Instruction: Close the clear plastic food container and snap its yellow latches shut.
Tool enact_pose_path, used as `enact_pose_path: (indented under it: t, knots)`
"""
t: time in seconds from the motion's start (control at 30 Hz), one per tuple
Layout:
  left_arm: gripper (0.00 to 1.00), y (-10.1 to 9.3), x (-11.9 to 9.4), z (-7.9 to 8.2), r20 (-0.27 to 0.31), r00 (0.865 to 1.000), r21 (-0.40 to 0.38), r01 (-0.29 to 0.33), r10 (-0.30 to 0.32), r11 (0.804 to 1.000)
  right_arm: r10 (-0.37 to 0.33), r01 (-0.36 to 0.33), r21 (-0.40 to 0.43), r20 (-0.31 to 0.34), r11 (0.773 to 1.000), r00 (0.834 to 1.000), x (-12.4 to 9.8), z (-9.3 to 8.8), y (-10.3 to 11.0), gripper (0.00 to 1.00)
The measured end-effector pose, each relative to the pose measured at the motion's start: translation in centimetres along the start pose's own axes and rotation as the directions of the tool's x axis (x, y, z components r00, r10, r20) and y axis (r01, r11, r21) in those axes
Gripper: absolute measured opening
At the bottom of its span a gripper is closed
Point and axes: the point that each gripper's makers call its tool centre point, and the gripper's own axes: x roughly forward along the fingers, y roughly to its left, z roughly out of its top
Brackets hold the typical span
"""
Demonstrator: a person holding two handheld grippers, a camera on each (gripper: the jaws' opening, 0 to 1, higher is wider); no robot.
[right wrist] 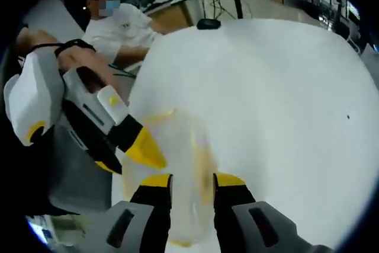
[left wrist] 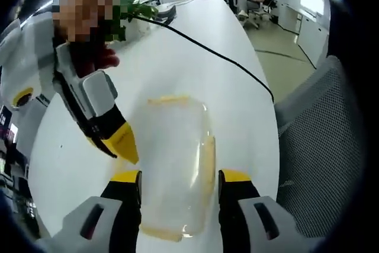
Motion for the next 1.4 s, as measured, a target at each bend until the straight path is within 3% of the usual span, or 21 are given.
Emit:
enact_pose_path:
  t: [0.23, 0.4, 0.87, 1.13, 1.2, 1.23, 1.27, 1.4]
  knots:
    - [0.50, -0.4, 0.4, 0.4, 0.001, 1.000, 0.013, -0.016, 0.016, 1.000, 0.043, -0.043, 0.019, 0.001, 0.999, 0.999, 0.1, 0.1, -0.1, 0.27]
    - [0.51, -0.3, 0.6, 0.6, -0.002, 1.000, 0.044, -0.026, 0.026, 0.999, 0.072, -0.070, 0.040, -0.043, 0.997, 0.996, 0.6, -0.5, 0.5, 0.33]
    - [0.49, -0.3, 0.5, 0.4, 0.004, 0.999, 0.022, -0.045, 0.045, 0.999, 0.032, -0.030, 0.028, -0.062, 0.999, 0.998, 0.6, -0.3, 0.7, 0.30]
    - [0.47, -0.2, 0.5, 0.3, 0.004, 0.999, 0.014, -0.049, 0.049, 0.999, 0.035, -0.030, 0.069, -0.068, 0.997, 0.997, 0.8, -0.4, 0.7, 0.26]
    - [0.46, -0.3, 0.5, 0.3, 0.000, 0.998, 0.018, -0.055, 0.055, 0.998, 0.033, -0.024, 0.099, -0.083, 0.995, 0.996, 0.8, -0.4, 0.9, 0.24]
    - [0.46, -0.2, 0.7, 0.6, 0.004, 0.998, 0.087, -0.056, 0.056, 0.995, 0.045, -0.025, 0.117, -0.172, 0.993, 0.984, 0.3, -1.7, 1.4, 0.23]
    - [0.46, -0.8, 0.8, 0.2, -0.004, 0.999, 0.030, -0.051, 0.052, 0.998, 0.048, -0.037, 0.080, -0.142, 0.996, 0.989, 0.7, -1.1, 1.4, 0.22]
    - [0.46, -0.6, 0.7, 0.1, 0.009, 0.999, 0.037, -0.050, 0.050, 0.998, 0.041, -0.029, 0.077, -0.164, 0.997, 0.986, 0.8, -0.4, 1.4, 0.23]
